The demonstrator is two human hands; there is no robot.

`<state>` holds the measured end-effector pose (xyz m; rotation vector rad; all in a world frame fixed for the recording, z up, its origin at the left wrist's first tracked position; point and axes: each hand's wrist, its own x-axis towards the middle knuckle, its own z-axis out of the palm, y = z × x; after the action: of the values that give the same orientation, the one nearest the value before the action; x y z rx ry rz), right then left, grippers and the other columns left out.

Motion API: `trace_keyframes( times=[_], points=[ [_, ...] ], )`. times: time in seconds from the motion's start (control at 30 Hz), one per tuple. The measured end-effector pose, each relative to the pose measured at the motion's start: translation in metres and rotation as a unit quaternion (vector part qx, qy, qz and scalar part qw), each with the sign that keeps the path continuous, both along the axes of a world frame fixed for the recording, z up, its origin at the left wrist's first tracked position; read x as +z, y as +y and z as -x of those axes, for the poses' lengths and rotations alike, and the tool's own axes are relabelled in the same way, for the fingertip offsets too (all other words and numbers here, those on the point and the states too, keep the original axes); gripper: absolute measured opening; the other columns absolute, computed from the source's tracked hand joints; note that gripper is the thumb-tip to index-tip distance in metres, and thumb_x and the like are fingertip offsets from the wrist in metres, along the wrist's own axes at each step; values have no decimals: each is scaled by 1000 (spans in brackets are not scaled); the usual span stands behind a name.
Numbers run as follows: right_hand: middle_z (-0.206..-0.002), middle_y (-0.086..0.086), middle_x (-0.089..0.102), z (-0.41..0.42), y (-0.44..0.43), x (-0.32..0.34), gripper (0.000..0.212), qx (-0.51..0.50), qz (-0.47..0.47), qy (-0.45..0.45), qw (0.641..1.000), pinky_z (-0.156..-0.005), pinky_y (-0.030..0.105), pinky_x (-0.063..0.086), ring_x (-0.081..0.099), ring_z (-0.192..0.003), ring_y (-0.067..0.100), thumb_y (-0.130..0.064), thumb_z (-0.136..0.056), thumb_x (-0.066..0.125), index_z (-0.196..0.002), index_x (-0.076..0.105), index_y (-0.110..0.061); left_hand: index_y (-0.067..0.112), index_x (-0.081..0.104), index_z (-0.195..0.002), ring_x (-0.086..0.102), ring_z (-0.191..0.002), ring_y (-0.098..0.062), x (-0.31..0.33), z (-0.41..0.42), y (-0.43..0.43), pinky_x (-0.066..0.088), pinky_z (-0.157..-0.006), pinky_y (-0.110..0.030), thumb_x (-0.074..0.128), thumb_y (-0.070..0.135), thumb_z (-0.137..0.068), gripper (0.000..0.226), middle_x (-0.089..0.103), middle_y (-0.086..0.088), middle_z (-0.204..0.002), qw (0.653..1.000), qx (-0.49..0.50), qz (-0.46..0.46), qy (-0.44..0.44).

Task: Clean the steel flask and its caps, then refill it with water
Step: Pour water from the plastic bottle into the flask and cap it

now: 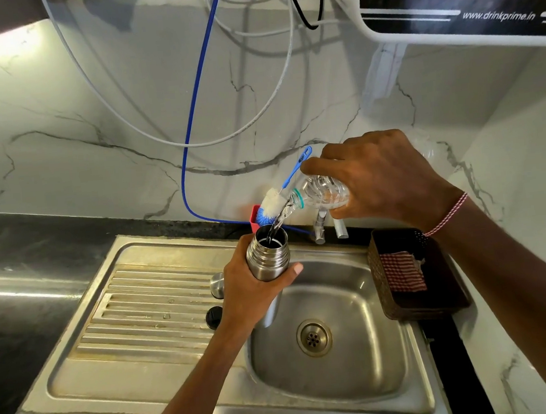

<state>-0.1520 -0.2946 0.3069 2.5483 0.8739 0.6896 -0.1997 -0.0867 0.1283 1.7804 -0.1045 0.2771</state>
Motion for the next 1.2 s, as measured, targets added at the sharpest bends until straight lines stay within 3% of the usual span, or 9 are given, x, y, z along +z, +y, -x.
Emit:
trace_keyframes(
  times=[0.23, 0.37, 0.5, 0.67, 0.9, 1.07, 1.2],
  points=[
    [-89, -4, 68, 0, -2, -4, 60, 12, -2, -4, 1000, -61, 29, 35, 64, -70, 25, -55, -65, 81, -118, 64, -32, 29, 59, -119, 70, -97, -2, -3, 0, 1, 55, -81, -14, 96, 31, -63, 68, 72, 19, -105, 1000, -2, 7, 0],
    [-94, -5, 69, -1, -3, -9, 58, 16, -7, 3, 1000, -63, 32, 43, 64, -73, 24, -56, -70, 77, -121, 63, -33, 37, 56, -116, 69, -98, 0, -3, 1, 1, 53, -80, -12, 97, 27, -63, 68, 69, 29, -107, 1000, -9, 5, -4],
    [-96, -3, 71, -2, -4, -12, 63, 21, -2, 6, 1000, -64, 32, 47, 66, -76, 25, -60, -67, 81, -121, 63, -33, 26, 60, -120, 70, -99, -4, -9, 3, 1, 56, -83, -18, 97, 27, -63, 68, 72, 16, -106, 1000, -6, 4, -3],
    [-95, -2, 71, -2, -2, -18, 64, 24, 6, 11, 1000, -64, 34, 50, 66, -75, 26, -57, -64, 84, -120, 64, -32, 33, 58, -116, 69, -96, -1, -12, 7, 1, 52, -79, -11, 97, 26, -63, 67, 71, 21, -101, 1000, -9, -2, -6],
    [-95, -1, 71, -1, 1, -25, 63, 35, 14, 21, 999, -63, 36, 51, 65, -75, 28, -52, -65, 83, -121, 63, -31, 25, 61, -115, 70, -92, -5, -19, 12, 3, 53, -78, -13, 97, 28, -62, 64, 71, 20, -101, 1000, -9, 3, 7],
    [-100, 0, 70, -2, 2, -29, 61, 43, 21, 22, 999, -67, 38, 52, 65, -78, 29, -54, -70, 78, -124, 59, -32, 30, 59, -114, 70, -94, -4, -19, 15, 4, 52, -78, -12, 92, 44, -60, 65, 70, 23, -104, 1000, -15, 3, 9],
    [-102, 0, 69, -1, 3, -27, 58, 51, 29, 22, 998, -68, 40, 52, 64, -80, 29, -53, -74, 75, -125, 58, -32, 22, 61, -115, 70, -94, -5, -22, 14, 5, 52, -78, -11, 95, 35, -61, 66, 71, 21, -102, 1000, -13, -4, 2]
  ],
)
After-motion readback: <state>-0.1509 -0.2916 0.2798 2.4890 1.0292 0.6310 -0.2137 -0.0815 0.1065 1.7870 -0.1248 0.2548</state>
